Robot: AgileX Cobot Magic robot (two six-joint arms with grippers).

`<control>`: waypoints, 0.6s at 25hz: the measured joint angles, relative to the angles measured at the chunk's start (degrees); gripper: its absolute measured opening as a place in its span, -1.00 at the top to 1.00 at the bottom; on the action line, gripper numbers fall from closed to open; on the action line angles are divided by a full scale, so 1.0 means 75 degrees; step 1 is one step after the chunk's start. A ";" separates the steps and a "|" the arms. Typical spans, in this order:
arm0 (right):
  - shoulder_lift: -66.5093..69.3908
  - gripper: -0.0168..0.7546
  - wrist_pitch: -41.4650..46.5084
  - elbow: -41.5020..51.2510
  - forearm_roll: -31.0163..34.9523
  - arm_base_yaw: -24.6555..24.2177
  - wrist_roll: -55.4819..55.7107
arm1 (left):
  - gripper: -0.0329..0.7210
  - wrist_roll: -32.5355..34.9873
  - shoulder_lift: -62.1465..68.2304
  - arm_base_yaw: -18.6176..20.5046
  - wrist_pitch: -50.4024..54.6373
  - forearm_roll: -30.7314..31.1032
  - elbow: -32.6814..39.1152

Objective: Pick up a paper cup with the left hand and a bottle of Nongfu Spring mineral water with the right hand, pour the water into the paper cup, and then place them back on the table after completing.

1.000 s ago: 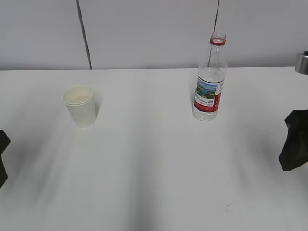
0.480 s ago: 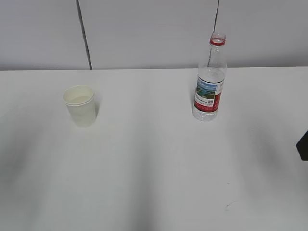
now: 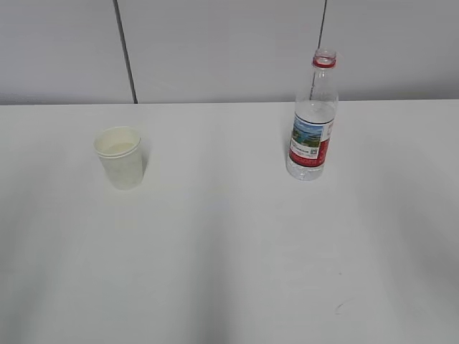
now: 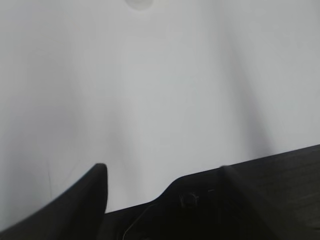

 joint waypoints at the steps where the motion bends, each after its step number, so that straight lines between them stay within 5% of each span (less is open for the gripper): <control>1: -0.0204 -0.57 -0.0017 0.0120 0.0000 0.0000 0.0000 | -0.22 0.0000 -0.0148 0.0000 0.0010 0.0003 0.0000; 8: -0.1927 -0.57 -0.0246 0.1603 -0.0017 0.0000 -0.0013 | -0.21 0.0128 -0.1103 0.0000 0.0065 0.0122 0.0053; 15: -0.3909 -0.57 -0.0390 0.2730 -0.0017 0.0000 -0.0149 | -0.13 0.0577 -0.2274 0.0000 -0.0113 0.0121 0.1305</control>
